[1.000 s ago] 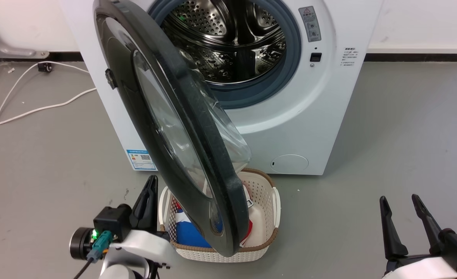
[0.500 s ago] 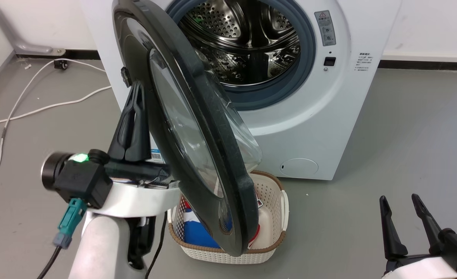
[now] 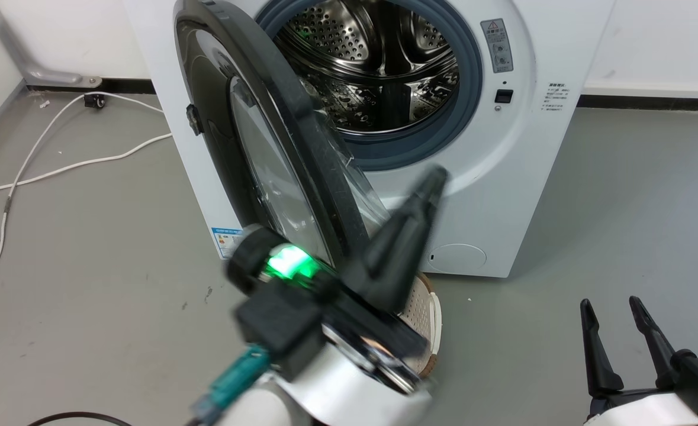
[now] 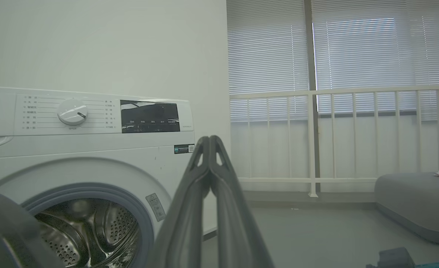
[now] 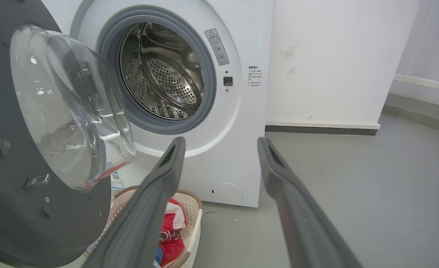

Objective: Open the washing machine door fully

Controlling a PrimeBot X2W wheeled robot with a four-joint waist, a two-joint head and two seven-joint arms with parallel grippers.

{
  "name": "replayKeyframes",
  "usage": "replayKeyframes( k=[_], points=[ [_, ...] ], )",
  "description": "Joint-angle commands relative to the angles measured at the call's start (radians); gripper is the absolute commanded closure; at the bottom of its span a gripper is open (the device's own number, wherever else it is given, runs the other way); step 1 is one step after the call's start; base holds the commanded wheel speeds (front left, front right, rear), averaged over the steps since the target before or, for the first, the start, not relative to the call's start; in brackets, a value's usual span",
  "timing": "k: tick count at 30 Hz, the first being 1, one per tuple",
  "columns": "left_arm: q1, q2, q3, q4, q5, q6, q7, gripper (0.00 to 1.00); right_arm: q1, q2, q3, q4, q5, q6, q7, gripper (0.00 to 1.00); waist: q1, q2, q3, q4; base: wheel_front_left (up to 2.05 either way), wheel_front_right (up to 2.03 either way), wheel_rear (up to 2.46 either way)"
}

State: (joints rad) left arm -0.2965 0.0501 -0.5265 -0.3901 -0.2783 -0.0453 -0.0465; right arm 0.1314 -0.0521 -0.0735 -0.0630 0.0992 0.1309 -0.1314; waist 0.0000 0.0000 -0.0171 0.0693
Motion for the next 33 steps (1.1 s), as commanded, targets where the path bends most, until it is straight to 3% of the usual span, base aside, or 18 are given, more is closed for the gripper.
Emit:
replayKeyframes(
  k=[1, 6, 13, 25, 33],
  points=[
    [0.018, 0.000, -0.027, 0.006, -0.017, -0.006, 0.016, 1.00, 0.002, 0.003, 0.000, 0.001, 0.008, 0.000, -0.004, 0.00, 0.0000, 0.0000, 0.000, 0.001, 0.00, 0.00, 0.00],
    [0.052, 0.000, -0.160, 0.093, -0.083, -0.011, 0.109, 1.00, 0.005, 0.003, -0.001, 0.000, 0.005, 0.000, -0.003, 0.00, 0.0000, 0.0000, 0.001, 0.005, 0.00, 0.00, 0.00],
    [0.088, 0.002, -0.233, 0.262, -0.097, 0.012, 0.168, 1.00, 0.003, 0.003, 0.010, 0.012, 0.009, 0.000, -0.006, 0.00, 0.0000, 0.0000, 0.003, -0.006, 0.00, 0.00, 0.00],
    [0.084, 0.008, -0.185, 0.530, -0.086, 0.082, 0.105, 1.00, -0.008, 0.003, 0.020, 0.029, 0.019, 0.000, -0.008, 0.00, 0.0000, 0.0000, 0.015, -0.023, 0.00, 0.00, 0.00],
    [0.072, 0.006, -0.145, 0.578, -0.094, 0.129, 0.033, 1.00, -0.011, 0.003, 0.017, 0.038, 0.023, 0.000, -0.003, 0.00, 0.0000, 0.0000, 0.018, -0.018, 0.00, 0.00, 0.00]
  ],
)
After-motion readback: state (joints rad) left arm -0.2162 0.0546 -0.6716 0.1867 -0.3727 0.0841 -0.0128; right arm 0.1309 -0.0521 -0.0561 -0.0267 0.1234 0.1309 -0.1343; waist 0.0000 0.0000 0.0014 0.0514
